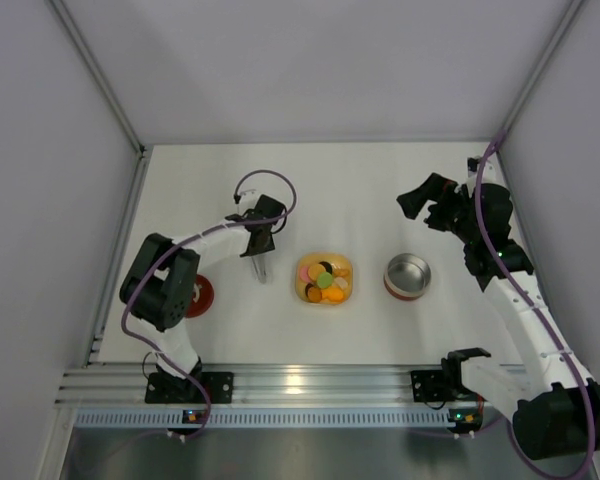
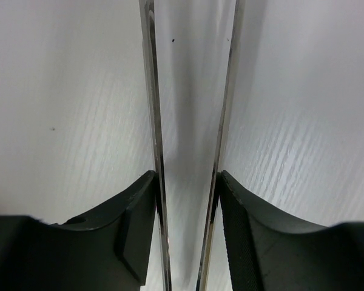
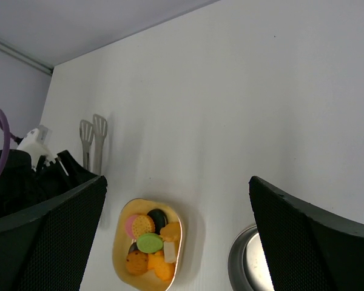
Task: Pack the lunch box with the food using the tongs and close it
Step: Pick up the clamp at the center of the board.
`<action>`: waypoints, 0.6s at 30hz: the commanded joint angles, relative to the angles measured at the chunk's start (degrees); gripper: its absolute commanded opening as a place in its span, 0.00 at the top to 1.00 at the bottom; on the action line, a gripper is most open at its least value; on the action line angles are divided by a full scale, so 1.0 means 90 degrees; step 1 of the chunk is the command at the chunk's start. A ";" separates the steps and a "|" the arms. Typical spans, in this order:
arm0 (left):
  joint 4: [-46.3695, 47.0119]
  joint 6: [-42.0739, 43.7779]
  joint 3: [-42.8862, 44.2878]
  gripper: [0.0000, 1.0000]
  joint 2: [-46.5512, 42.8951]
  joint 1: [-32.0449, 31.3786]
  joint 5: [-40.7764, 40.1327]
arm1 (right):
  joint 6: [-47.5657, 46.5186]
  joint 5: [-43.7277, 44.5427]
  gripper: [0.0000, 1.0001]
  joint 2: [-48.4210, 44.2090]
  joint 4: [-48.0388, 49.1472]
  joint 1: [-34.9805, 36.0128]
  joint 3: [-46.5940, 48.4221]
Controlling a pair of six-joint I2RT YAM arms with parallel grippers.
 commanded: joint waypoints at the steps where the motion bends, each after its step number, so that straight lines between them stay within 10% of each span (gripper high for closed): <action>1: -0.0567 0.0164 0.0201 0.50 -0.0750 -0.0045 -0.0254 | -0.0006 -0.0023 0.00 -0.0027 0.0014 -0.0031 -0.0013; 18: -0.1788 0.0417 0.0611 0.43 -0.2069 -0.0445 -0.0323 | 0.0033 -0.0169 0.01 0.0129 0.0180 -0.0022 -0.0062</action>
